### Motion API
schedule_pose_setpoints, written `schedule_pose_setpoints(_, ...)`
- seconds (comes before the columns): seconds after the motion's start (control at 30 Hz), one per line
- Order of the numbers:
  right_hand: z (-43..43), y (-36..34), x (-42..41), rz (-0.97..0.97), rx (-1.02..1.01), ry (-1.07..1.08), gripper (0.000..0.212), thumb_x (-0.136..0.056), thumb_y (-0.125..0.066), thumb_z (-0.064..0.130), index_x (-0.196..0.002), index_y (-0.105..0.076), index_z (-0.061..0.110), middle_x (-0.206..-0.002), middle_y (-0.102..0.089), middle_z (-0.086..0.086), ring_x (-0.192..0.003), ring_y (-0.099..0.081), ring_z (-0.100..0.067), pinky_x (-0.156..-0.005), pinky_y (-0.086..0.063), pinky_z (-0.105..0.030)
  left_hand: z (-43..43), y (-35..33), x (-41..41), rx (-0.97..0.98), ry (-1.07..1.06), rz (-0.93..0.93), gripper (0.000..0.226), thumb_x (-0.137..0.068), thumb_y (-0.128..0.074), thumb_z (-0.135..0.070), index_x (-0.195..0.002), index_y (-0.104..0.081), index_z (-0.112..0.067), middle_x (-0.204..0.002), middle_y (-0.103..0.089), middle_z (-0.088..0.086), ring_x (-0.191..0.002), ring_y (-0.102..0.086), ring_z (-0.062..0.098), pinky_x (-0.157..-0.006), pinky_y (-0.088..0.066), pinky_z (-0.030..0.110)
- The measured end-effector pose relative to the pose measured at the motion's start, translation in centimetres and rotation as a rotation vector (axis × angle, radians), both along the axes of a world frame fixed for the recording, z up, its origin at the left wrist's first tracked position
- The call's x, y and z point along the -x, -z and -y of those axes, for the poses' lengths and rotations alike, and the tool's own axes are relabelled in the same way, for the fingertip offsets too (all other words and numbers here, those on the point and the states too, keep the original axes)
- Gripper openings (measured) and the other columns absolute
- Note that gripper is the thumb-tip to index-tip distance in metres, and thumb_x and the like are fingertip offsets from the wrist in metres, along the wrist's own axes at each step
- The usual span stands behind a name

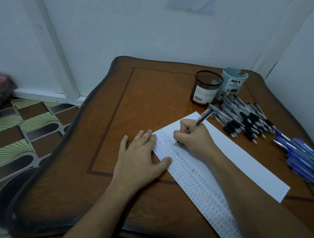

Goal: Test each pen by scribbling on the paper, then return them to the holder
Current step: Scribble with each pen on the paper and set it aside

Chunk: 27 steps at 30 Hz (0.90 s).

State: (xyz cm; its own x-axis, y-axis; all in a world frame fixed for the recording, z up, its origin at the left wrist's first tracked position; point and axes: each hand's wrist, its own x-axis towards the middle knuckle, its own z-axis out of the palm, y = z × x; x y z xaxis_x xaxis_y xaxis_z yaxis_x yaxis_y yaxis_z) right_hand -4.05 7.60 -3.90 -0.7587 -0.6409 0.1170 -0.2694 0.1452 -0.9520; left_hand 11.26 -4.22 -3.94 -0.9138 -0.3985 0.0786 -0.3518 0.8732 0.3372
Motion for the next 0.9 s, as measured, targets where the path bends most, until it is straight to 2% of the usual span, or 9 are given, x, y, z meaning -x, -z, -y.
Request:
schedule_pose_setpoints(0.17, -0.03, -0.08, 0.06, -0.026, 0.006, 0.034, 0.040, -0.075, -0.064, 0.010, -0.057, -0.029, 0.016, -0.058, -0.030, -0.008, -0.055, -0.051, -0.014, -0.064, -0.043, -0.038, -0.10, 0.06, 0.00, 0.013, -0.002, 0.000, 0.100, -0.068, -0.013, -0.081, -0.152, -0.029, -0.029, -0.162, -0.017, -0.012, -0.149, -0.006, 0.005, -0.120, 0.003, 0.042)
schedule_pose_setpoints(0.23, 0.03, -0.13, -0.08, -0.037, -0.007, 0.030, 0.039, -0.074, -0.063, 0.014, -0.057, -0.029, 0.017, -0.057, -0.030, -0.007, -0.058, -0.046, -0.018, -0.063, -0.042, -0.038, -0.06, 0.07, -0.05, 0.009, -0.003, -0.001, 0.100, -0.068, -0.014, -0.081, -0.152, -0.030, -0.029, -0.162, -0.017, -0.012, -0.149, -0.006, 0.004, -0.119, 0.004, 0.042)
schedule_pose_setpoints(0.37, 0.06, 0.03, -0.20, -0.045, -0.032, 0.016, 0.037, -0.072, -0.062, 0.014, -0.056, -0.030, 0.019, -0.053, -0.029, 0.001, -0.055, -0.040, -0.014, -0.062, -0.035, -0.037, -0.03, 0.06, 0.01, 0.020, -0.002, 0.013, 0.100, -0.068, -0.012, -0.081, -0.152, -0.028, -0.030, -0.163, -0.015, -0.013, -0.149, -0.005, 0.004, -0.120, 0.004, 0.043)
schedule_pose_setpoints(0.53, -0.09, -0.09, -0.13, -0.022, -0.029, -0.006, 0.037, -0.072, -0.062, 0.011, -0.055, -0.031, 0.021, -0.054, -0.030, -0.001, -0.051, -0.052, -0.007, -0.064, -0.036, -0.038, -0.08, 0.01, -0.02, 0.018, -0.005, 0.011, 0.100, -0.067, -0.012, -0.081, -0.152, -0.028, -0.030, -0.162, -0.015, -0.013, -0.149, -0.005, 0.004, -0.119, 0.005, 0.042)
schedule_pose_setpoints(0.67, 0.00, -0.10, -0.02, -0.011, 0.008, 0.047, 0.038, -0.071, -0.062, 0.012, -0.054, -0.029, 0.021, -0.056, -0.027, -0.002, -0.051, -0.042, -0.011, -0.062, -0.037, -0.038, -0.10, 0.00, 0.05, 0.007, -0.009, 0.003, 0.101, -0.067, -0.013, -0.081, -0.152, -0.029, -0.029, -0.162, -0.016, -0.013, -0.149, -0.005, 0.004, -0.120, 0.004, 0.042)
schedule_pose_setpoints(0.8, -0.04, -0.11, -0.19, -0.010, -0.002, 0.028, 0.040, -0.074, -0.063, 0.009, -0.055, -0.030, 0.021, -0.056, -0.029, -0.003, -0.049, -0.050, -0.005, -0.064, -0.036, -0.038, -0.12, -0.05, -0.06, 0.013, -0.005, 0.014, 0.100, -0.067, -0.012, -0.081, -0.152, -0.028, -0.029, -0.163, -0.015, -0.013, -0.149, -0.005, 0.004, -0.120, 0.004, 0.042)
schedule_pose_setpoints(0.9, -0.08, -0.09, -0.19, -0.032, -0.013, 0.031, 0.043, -0.077, -0.063, 0.003, -0.056, -0.030, 0.020, -0.055, -0.029, -0.001, -0.048, -0.049, -0.003, -0.062, -0.035, -0.035, -0.06, -0.05, -0.01, 0.017, -0.005, 0.015, 0.100, -0.068, -0.013, -0.081, -0.152, -0.027, -0.030, -0.163, -0.015, -0.013, -0.149, -0.005, 0.004, -0.120, 0.004, 0.042)
